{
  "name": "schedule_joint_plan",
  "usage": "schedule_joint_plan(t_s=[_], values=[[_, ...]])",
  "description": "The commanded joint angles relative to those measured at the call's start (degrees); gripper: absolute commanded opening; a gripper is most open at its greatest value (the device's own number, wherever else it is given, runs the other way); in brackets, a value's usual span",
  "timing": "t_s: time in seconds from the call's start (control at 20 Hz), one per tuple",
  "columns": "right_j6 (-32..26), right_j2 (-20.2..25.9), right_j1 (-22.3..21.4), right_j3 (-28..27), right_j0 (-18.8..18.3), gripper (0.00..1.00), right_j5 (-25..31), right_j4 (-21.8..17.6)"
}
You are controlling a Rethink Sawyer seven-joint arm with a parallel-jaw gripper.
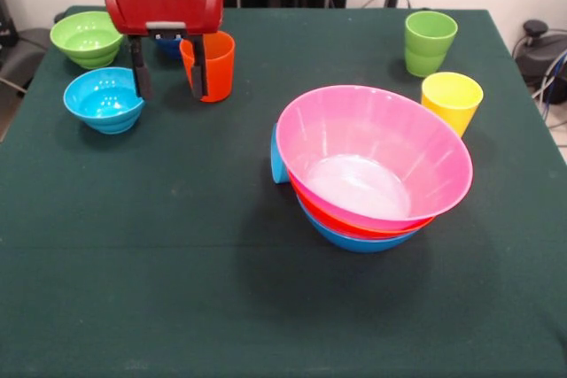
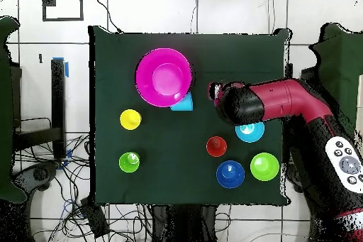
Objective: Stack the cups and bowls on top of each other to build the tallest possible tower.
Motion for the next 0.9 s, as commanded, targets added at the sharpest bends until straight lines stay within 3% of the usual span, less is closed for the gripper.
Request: schedule_joint_plan(t_s=[0.05, 0.25, 0.4, 0.7, 0.9], values=[[-0.97, -2.00, -0.04, 1.17, 0.10, 1.00, 3.83, 6.60], [-9.67, -0.86, -3.09, 2.43, -2.25, 1.00, 6.43, 6.76], [-15.91, 1.61, -1.87, 2.69, -5.85, 1.00, 6.00, 7.84], [-15.93, 3.65, 1.75, 4.84, -9.03, 1.00, 3.74, 9.04], [-17.26, 4.85, -1.64, 4.12, -6.68, 1.00, -4.76, 0.33]])
